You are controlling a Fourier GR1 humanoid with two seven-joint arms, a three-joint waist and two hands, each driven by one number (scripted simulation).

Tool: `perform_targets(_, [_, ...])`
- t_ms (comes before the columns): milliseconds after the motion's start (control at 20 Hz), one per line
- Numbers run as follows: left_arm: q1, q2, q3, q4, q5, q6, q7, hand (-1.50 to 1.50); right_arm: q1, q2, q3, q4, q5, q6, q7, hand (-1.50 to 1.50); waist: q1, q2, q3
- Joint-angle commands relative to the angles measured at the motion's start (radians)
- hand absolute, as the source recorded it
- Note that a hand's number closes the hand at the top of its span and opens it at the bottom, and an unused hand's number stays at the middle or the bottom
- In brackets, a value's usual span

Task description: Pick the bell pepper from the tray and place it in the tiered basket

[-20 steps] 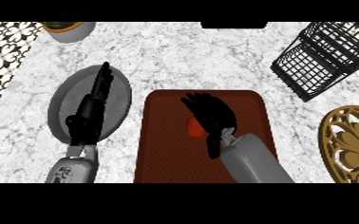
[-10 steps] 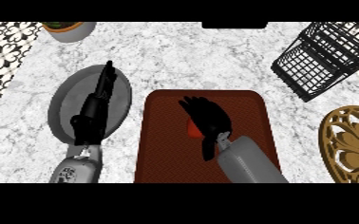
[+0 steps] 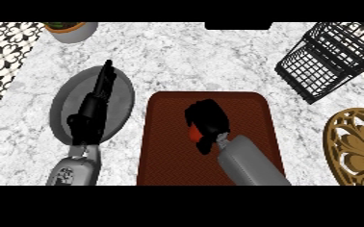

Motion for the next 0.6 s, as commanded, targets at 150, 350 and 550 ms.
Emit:
perform_targets(150, [0.032, -0.025, -0.007, 0.005, -0.022, 0.043, -0.009, 0.0, 0.137, -0.214, 0.051, -0.071, 0.044, -0.056, -0.089, 1.5, -0.024, 0.0, 0.001])
perform_targets(350, [0.048, -0.006, 0.017, -0.02, -0.002, 0.026, 0.009, 0.0, 0.199, -0.554, -0.002, -0.073, 0.046, -0.058, -0.285, 1.5, -0.06, -0.009, 0.001])
perform_targets(550, [0.051, 0.002, 0.013, 0.004, -0.001, 0.009, -0.029, 0.0, 0.287, -0.738, -0.137, -0.162, -0.041, -0.163, -0.421, 1.5, -0.045, -0.002, 0.001])
